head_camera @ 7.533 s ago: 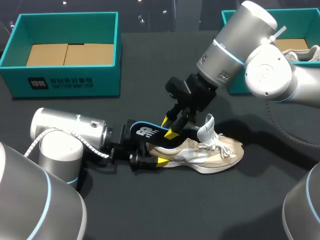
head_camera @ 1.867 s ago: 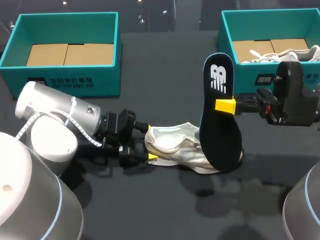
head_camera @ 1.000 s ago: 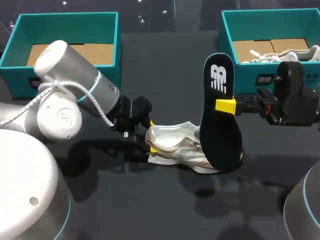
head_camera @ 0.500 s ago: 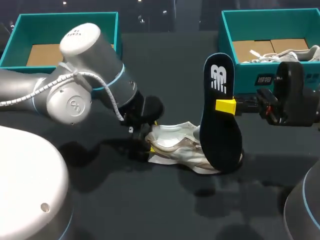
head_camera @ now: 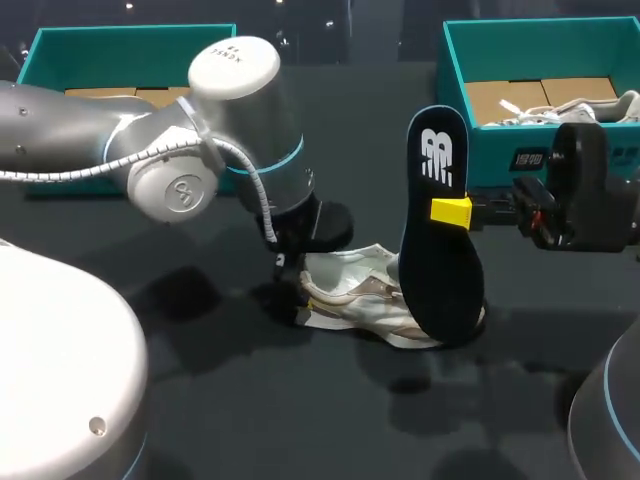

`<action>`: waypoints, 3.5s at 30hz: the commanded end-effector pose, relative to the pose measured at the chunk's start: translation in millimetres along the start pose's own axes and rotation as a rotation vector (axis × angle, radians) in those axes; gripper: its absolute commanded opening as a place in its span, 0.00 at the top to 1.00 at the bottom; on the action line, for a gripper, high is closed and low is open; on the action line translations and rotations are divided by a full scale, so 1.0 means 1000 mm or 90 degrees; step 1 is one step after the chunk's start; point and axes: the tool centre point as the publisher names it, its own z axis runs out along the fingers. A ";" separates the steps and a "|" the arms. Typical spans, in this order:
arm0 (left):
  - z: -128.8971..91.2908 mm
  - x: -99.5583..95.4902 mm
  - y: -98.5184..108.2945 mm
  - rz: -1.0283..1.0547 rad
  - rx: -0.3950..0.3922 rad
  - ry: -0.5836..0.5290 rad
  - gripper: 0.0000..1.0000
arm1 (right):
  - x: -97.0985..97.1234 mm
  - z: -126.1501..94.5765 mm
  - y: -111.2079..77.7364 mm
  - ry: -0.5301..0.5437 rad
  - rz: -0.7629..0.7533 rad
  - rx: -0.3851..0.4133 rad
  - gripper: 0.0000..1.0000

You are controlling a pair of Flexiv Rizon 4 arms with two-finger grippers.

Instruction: Take the shoe out of the shoebox, open the shoe tongue, remove and reinsert the insole, then place the shoe into the shoebox

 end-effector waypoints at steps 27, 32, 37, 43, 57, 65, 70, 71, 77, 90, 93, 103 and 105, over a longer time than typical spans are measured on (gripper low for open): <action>-0.043 -0.032 -0.054 0.035 -0.046 -0.031 0.00 | 0.001 0.001 -0.001 -0.002 0.000 0.000 1.00; -0.029 -0.043 -0.068 0.040 -0.041 -0.027 0.00 | 0.001 0.001 -0.001 -0.002 0.000 0.000 1.00; -0.013 -0.049 -0.075 0.037 -0.041 -0.021 0.03 | 0.001 0.001 -0.001 -0.002 0.000 0.000 1.00; 0.001 -0.046 -0.081 0.040 -0.042 -0.013 0.13 | 0.001 0.001 -0.001 -0.002 0.000 0.000 1.00; 0.014 -0.036 -0.080 0.057 -0.036 0.026 1.00 | 0.001 0.001 -0.001 -0.002 0.000 0.000 1.00; 0.011 -0.033 -0.079 0.078 -0.049 0.042 1.00 | 0.001 0.001 -0.001 -0.002 0.000 0.000 1.00; -0.004 -0.031 -0.080 0.127 -0.029 0.077 1.00 | 0.001 0.001 -0.001 -0.002 0.000 0.000 1.00; -0.009 -0.031 -0.080 0.145 -0.019 0.094 1.00 | 0.001 0.001 -0.001 -0.002 0.000 0.000 1.00; -0.022 -0.033 -0.080 0.165 0.015 0.126 1.00 | 0.001 0.001 -0.001 -0.002 0.000 0.000 1.00; -0.029 -0.033 -0.083 0.204 -0.006 0.115 1.00 | 0.001 0.001 -0.001 -0.002 0.000 0.000 1.00; -0.038 -0.033 -0.086 0.306 -0.063 0.107 1.00 | 0.001 0.001 -0.001 -0.002 0.000 0.000 1.00; -0.043 -0.022 -0.088 0.459 -0.209 0.020 1.00 | 0.001 0.001 -0.001 -0.002 0.000 0.000 1.00; -0.043 -0.022 -0.088 0.459 -0.209 0.020 1.00 | 0.001 0.001 -0.001 -0.002 0.000 0.000 1.00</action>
